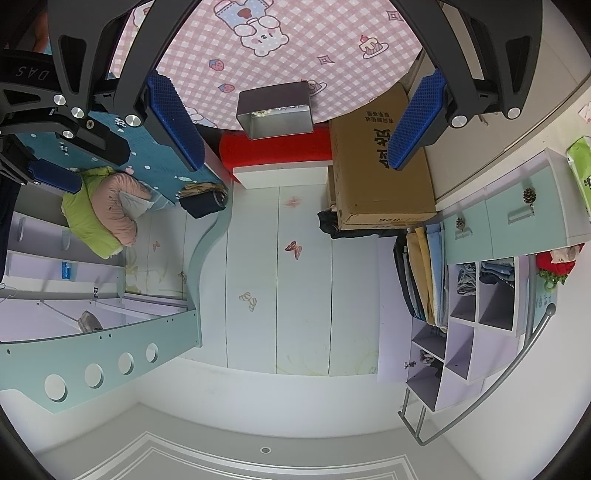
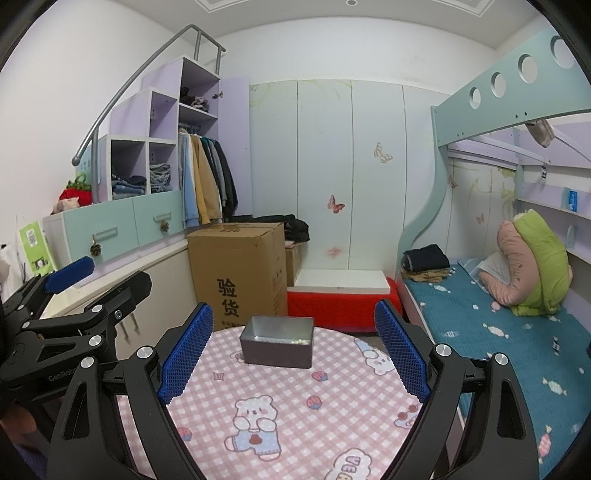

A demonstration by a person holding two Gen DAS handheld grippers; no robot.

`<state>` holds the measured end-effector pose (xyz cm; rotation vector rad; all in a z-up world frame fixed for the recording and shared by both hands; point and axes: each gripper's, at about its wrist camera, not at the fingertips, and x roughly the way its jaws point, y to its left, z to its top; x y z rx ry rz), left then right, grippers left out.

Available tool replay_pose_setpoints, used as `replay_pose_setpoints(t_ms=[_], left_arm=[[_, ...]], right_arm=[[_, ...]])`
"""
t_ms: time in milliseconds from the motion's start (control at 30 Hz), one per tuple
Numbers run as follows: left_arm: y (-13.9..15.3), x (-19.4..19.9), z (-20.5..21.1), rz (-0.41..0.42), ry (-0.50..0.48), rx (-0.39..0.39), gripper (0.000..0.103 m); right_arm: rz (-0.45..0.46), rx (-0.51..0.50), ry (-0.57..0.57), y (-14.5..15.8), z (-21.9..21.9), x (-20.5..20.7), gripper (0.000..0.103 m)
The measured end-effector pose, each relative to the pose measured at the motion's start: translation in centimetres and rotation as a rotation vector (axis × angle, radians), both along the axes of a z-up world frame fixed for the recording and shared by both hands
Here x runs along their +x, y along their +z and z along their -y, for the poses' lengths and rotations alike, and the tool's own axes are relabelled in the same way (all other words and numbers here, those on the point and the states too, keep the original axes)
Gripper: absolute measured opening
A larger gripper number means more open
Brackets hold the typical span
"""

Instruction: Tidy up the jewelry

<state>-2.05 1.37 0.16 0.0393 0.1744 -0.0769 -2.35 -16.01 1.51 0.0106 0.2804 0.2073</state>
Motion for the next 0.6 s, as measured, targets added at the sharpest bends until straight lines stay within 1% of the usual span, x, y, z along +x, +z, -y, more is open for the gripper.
replay_pose_setpoints(t_ms=[600], left_arm=[[0.11,0.04,0.19,0.009,-0.003,0.000,0.096]], right_arm=[[0.002,-0.004,-0.009,-0.33,0.06,0.23,0.087]])
